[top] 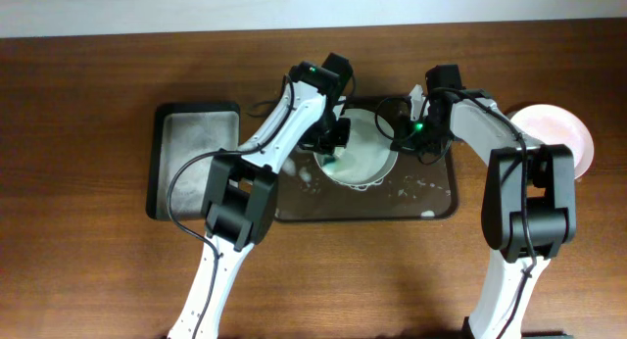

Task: Clean dirty plates on tray and stack at the side
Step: 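Lift the sponge away and raise the plate with the right gripper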

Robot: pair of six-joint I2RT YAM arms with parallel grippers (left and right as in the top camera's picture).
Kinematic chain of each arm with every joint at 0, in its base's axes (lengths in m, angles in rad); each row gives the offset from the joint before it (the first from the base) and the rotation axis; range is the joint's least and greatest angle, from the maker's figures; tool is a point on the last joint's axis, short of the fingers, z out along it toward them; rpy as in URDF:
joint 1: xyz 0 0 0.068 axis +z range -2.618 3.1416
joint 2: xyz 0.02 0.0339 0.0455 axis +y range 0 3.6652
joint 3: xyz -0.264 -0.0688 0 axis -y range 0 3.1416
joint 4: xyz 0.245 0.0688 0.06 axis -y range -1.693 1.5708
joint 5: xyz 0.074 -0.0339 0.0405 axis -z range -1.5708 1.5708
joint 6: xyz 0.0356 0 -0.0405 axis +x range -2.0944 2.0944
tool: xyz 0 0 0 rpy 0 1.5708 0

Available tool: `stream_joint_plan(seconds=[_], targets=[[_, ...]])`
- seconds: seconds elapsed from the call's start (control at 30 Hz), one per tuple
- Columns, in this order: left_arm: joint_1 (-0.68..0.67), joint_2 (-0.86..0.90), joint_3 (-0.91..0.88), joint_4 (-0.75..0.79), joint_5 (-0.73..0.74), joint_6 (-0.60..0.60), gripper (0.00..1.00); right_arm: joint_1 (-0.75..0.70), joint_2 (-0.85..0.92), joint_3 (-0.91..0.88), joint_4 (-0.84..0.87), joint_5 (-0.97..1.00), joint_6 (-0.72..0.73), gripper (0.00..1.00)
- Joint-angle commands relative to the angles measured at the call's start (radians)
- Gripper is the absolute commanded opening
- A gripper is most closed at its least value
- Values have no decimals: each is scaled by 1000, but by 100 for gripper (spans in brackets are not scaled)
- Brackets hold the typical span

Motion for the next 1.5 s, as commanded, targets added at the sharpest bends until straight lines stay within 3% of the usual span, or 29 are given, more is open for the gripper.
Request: stream_joint_plan(seconds=[0.0,0.13,0.3,0.67,0.9,1.17,1.47], targets=[[-17,32,-21,104,276,43,0,-3,34,-11,-3,28,1,4],[-14,32,-21,188,309,40,0,-3,34,-11,-4,28,1,4],[16,31,-21,165,347,-52,0,-3,34,-11,-4,29,1,4],[134,-70,-19,69,350,38,0,-3,34,-11,-3,29,1,4],[150,-213,-19,4,177,44,0,-11,18,-8,-16,-3,0,4],[150,-249,-19,-58,62,44,0,-26,-228,-8,-116,21,-10,4],[145,-248,-19,-69,-4,44,0,-24,-600,-8,-265,509,-6,4]])
